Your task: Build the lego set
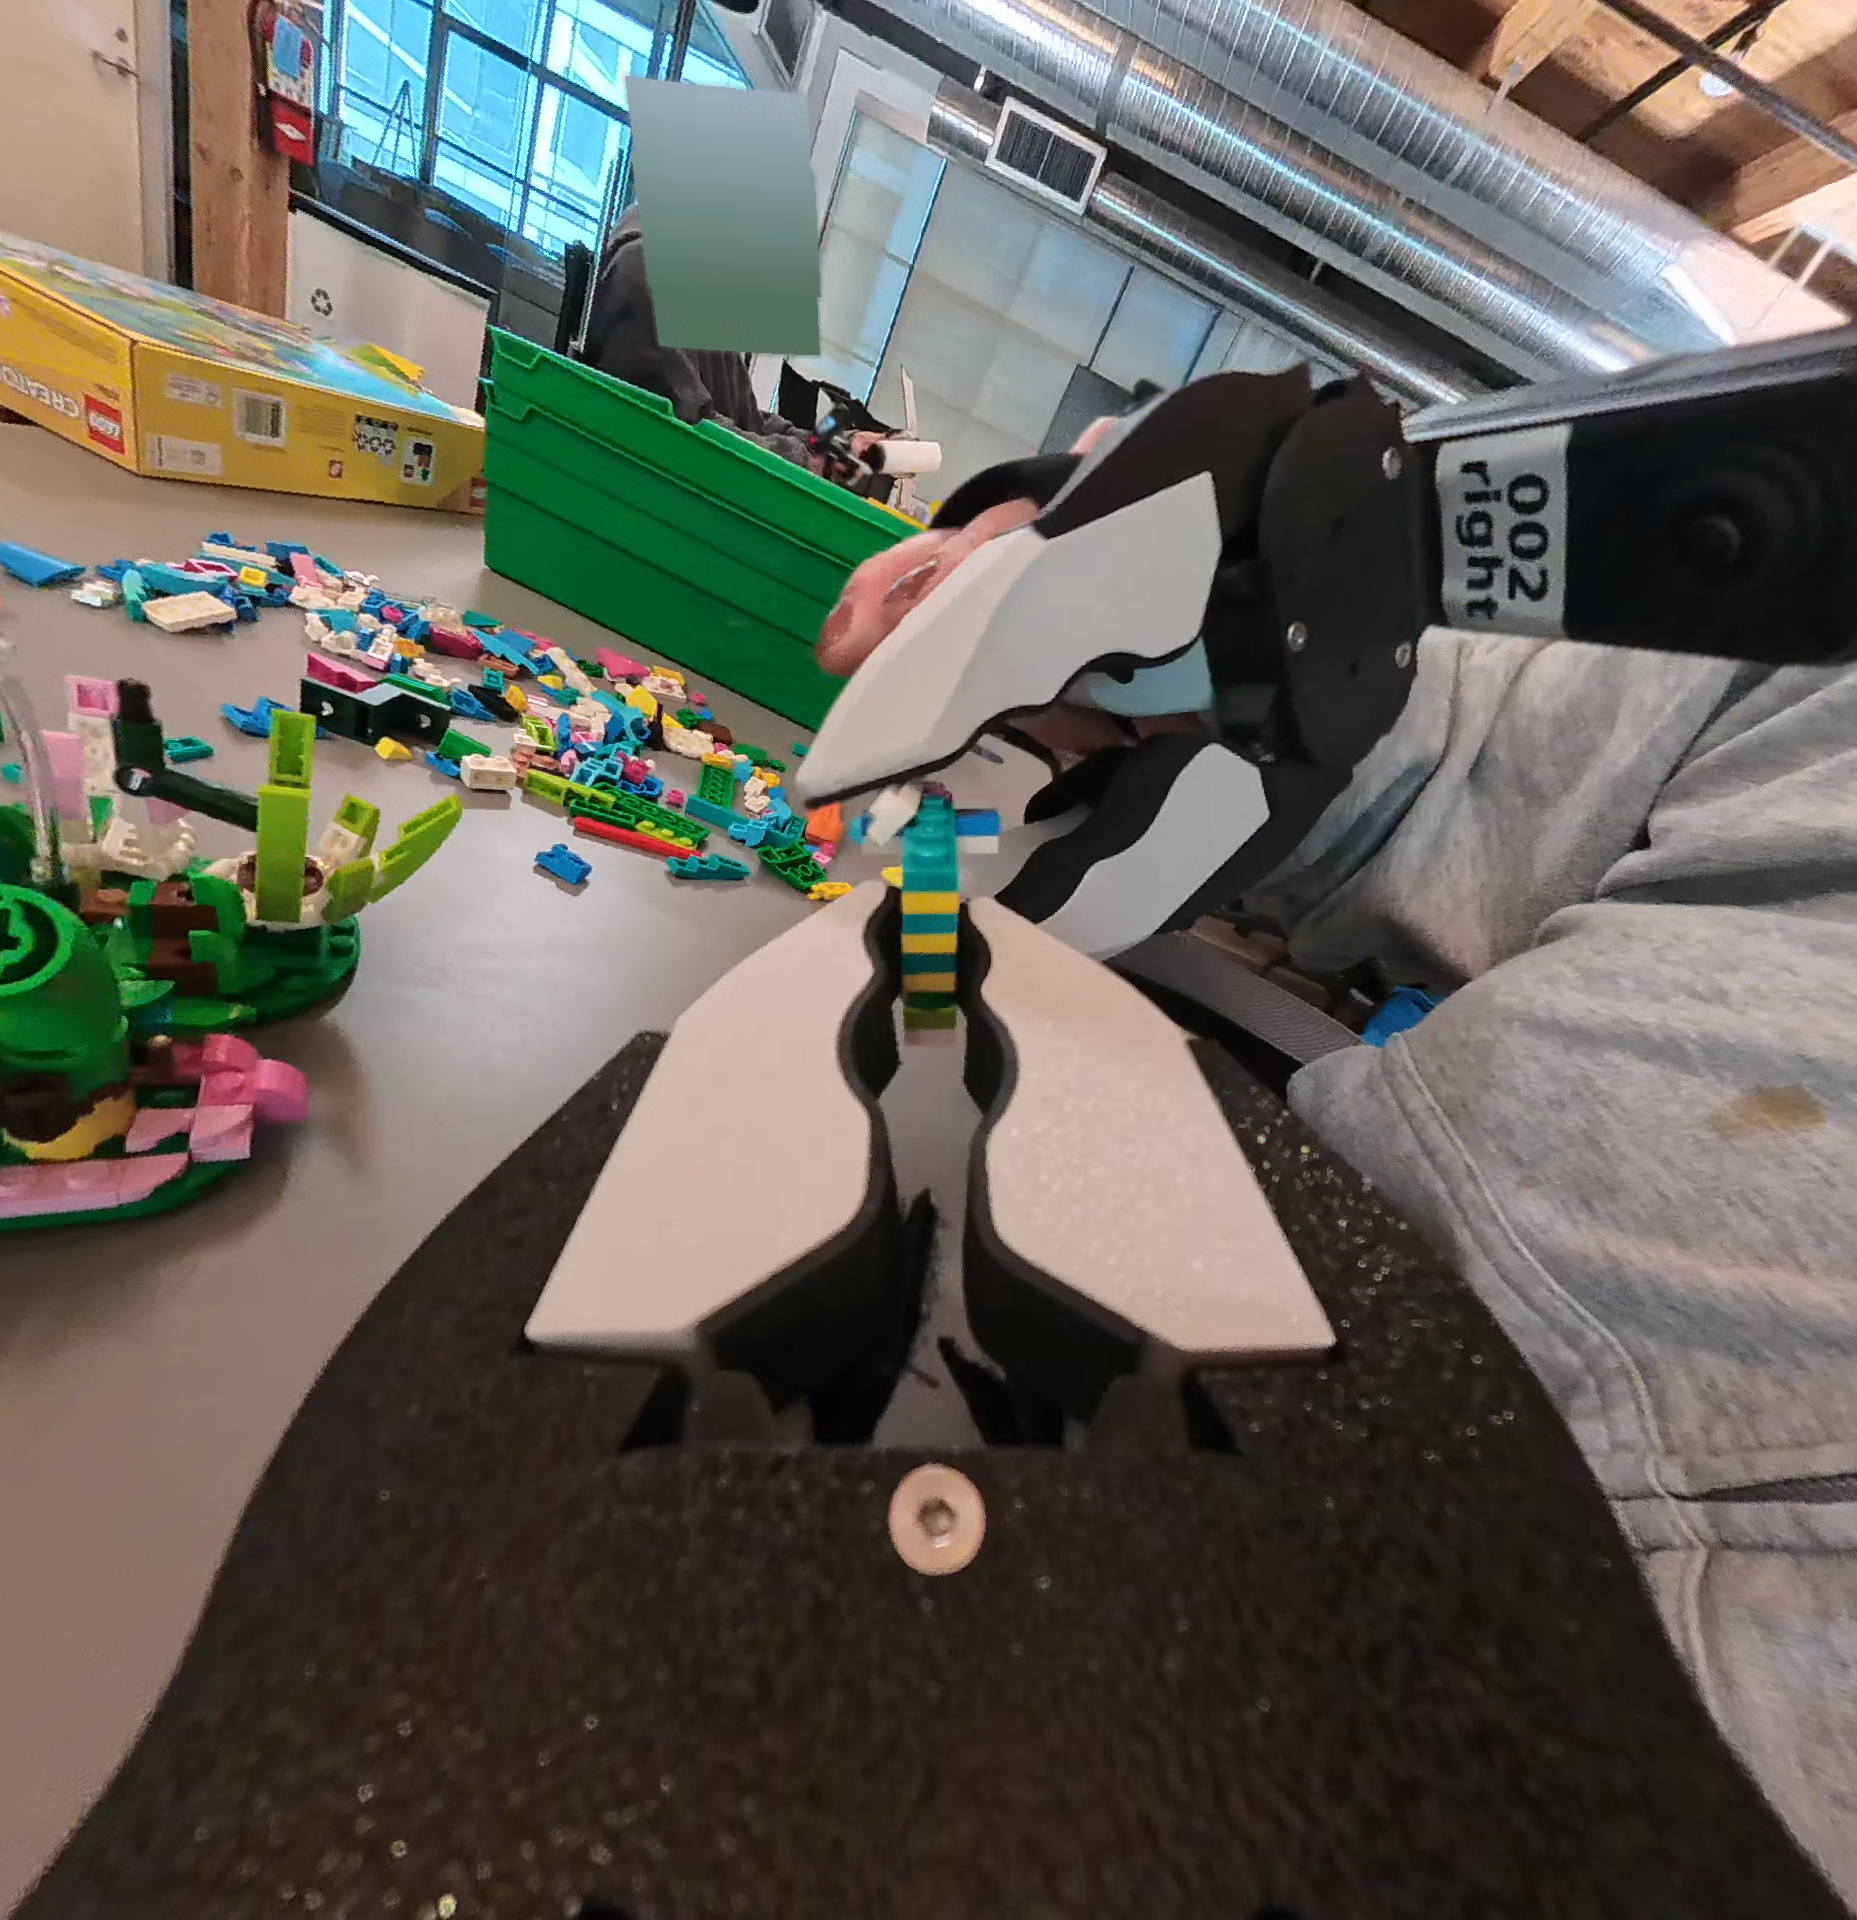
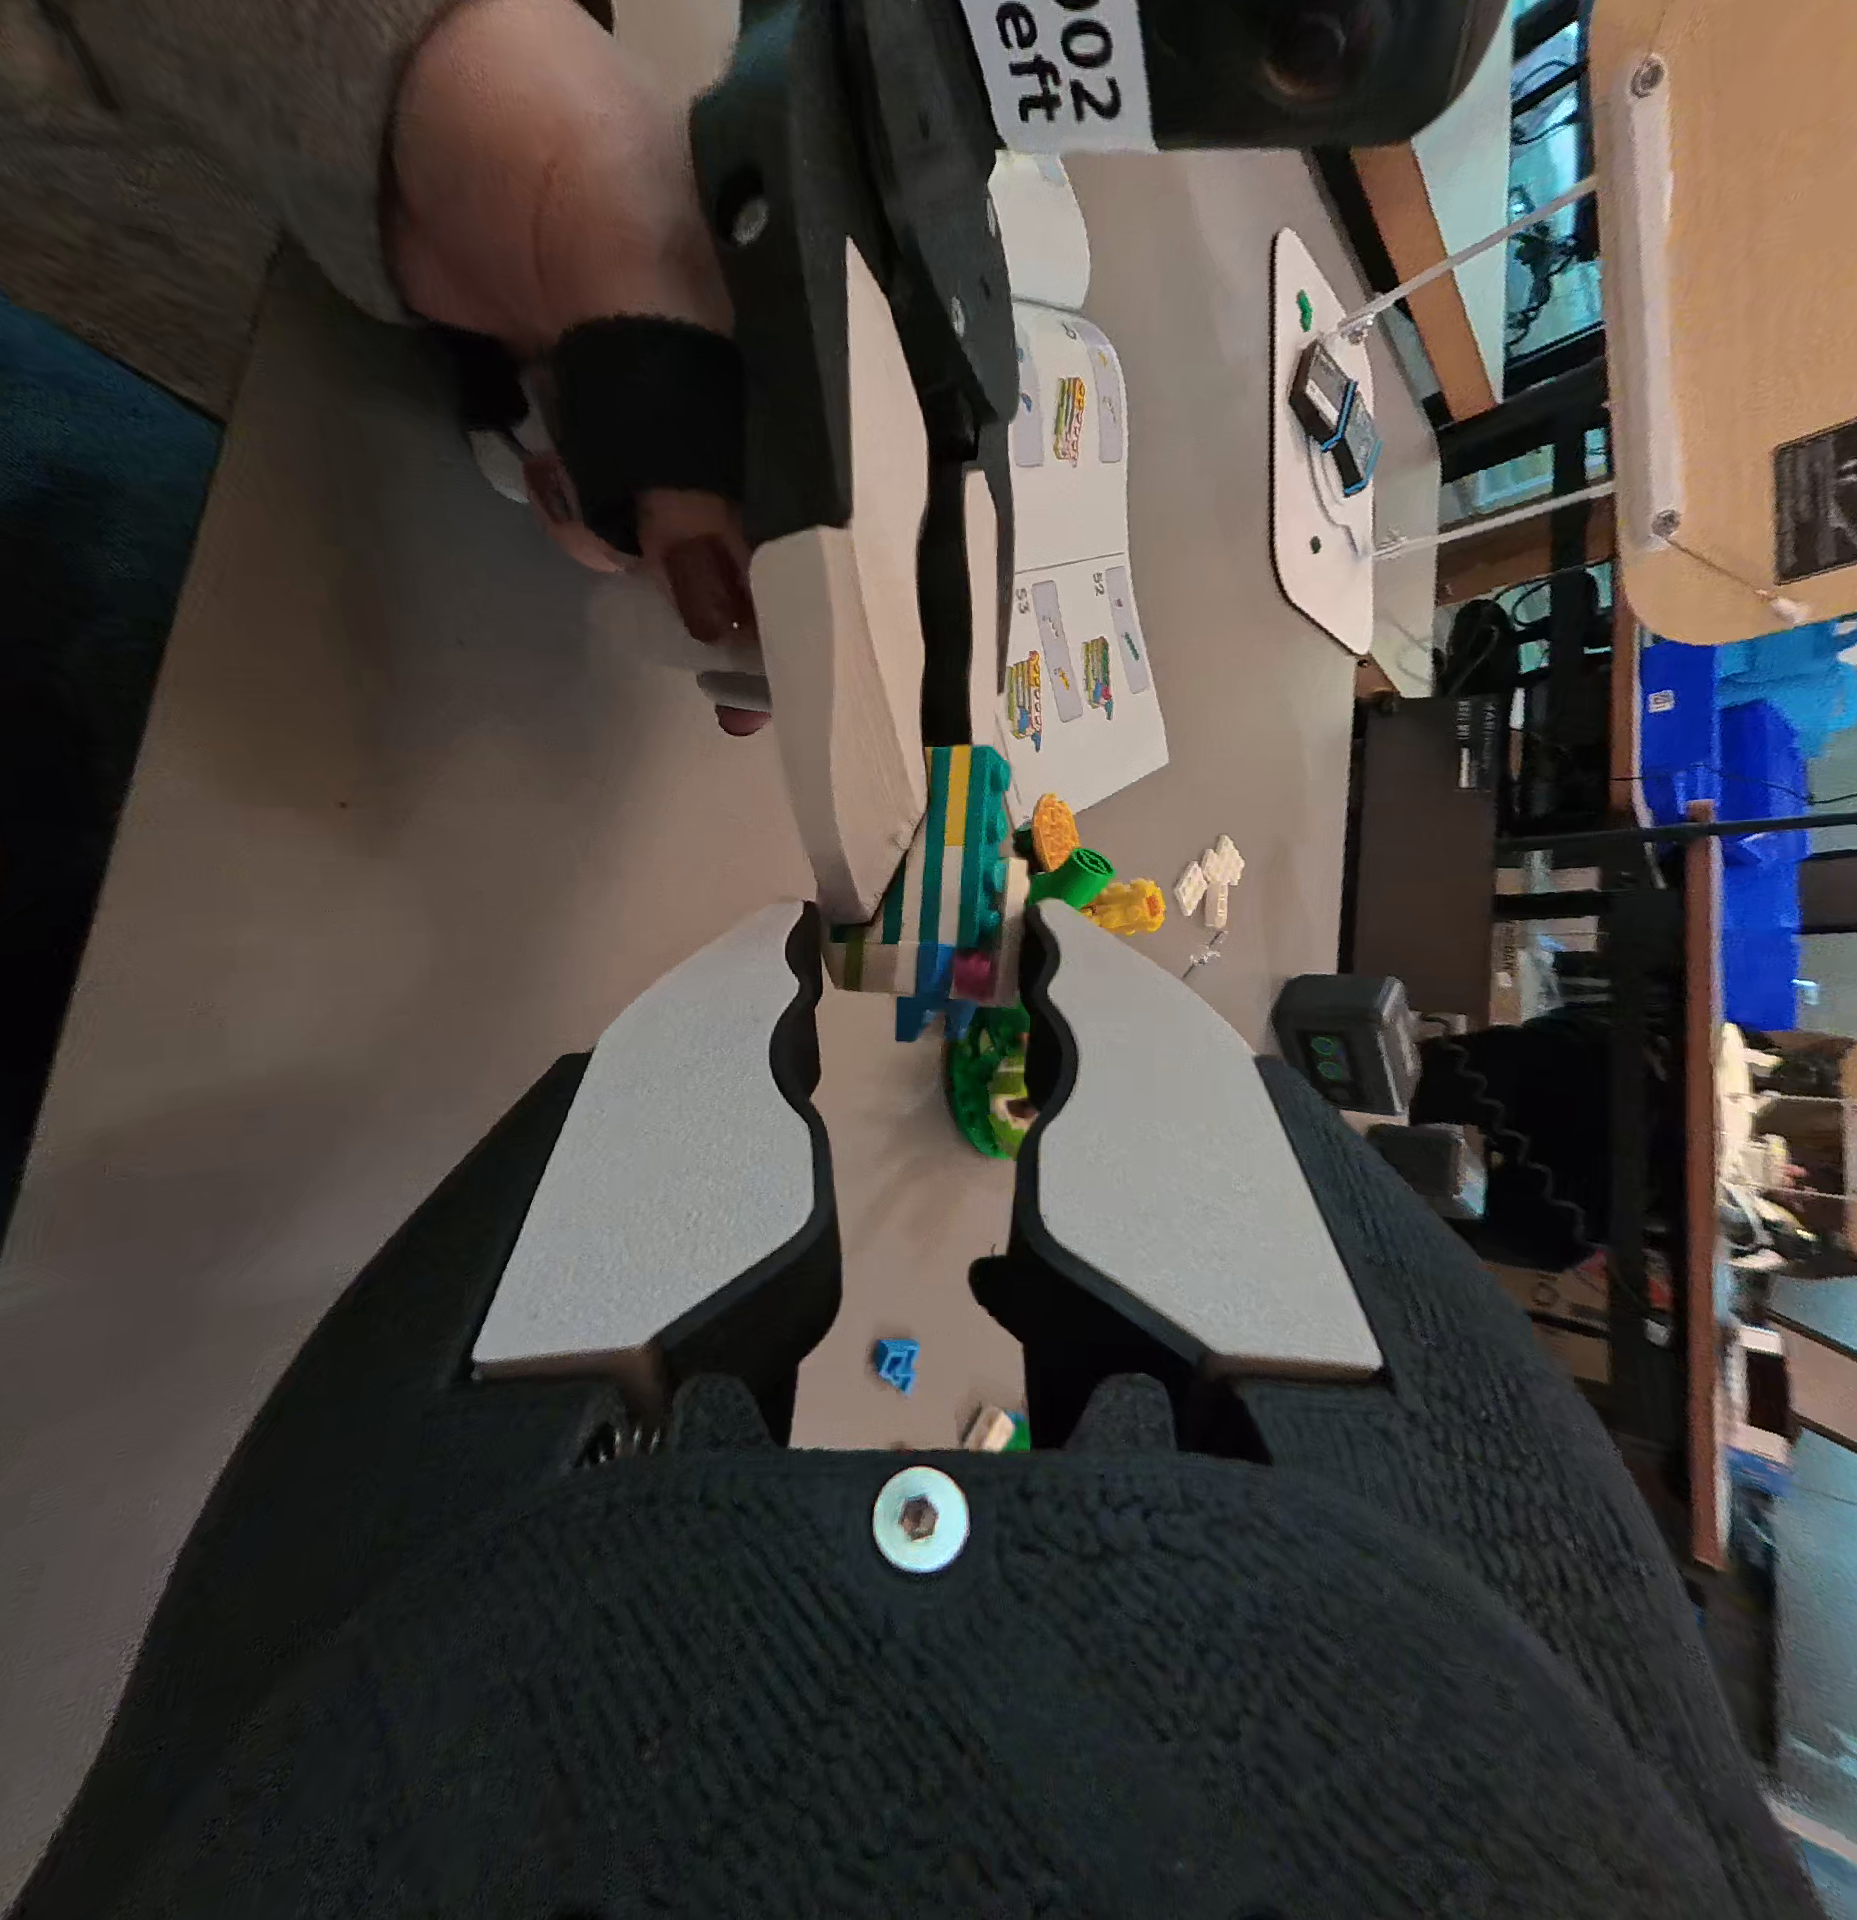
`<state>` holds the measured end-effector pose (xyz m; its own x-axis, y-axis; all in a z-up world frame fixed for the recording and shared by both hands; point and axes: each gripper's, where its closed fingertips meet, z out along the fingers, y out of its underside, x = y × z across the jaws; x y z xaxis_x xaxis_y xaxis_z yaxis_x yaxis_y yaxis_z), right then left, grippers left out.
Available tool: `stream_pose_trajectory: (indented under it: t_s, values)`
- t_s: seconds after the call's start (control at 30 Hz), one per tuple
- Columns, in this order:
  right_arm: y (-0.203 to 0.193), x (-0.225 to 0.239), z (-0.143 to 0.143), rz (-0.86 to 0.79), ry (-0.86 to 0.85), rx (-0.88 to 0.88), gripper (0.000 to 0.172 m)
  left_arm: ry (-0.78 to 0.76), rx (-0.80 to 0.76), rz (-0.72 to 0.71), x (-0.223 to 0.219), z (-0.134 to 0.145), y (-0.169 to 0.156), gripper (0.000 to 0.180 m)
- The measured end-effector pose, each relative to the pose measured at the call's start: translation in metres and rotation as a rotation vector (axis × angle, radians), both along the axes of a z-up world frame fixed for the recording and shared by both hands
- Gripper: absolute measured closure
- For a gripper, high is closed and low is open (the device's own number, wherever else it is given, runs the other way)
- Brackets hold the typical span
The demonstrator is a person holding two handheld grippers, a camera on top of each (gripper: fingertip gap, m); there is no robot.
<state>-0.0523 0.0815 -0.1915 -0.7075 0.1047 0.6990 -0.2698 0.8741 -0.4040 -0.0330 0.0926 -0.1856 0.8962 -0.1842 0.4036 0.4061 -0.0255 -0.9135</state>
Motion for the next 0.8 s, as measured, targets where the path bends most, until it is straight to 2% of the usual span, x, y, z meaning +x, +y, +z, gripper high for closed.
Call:
stream_pose_trajectory:
  t_s: [0.2, 0.47, 0.8]
  values:
    - [-0.0017, -0.0042, 0.0052, 0.011, 0.204, 0.12, 0.136, -0.053, 0.011, 0.0, -0.0048, 0.0006, -0.0015, 0.172]
    - [-0.0025, -0.0023, 0.0045, -0.021, 0.141, 0.091, 0.136, -0.068, 0.02, -0.027, -0.0025, 0.0014, -0.0026, 0.172]
    - [-0.0002, -0.0084, 0.0043, -0.083, 0.293, 0.255, 0.137, -0.095, 0.009, 0.002, -0.0087, -0.0009, -0.0031, 0.172]
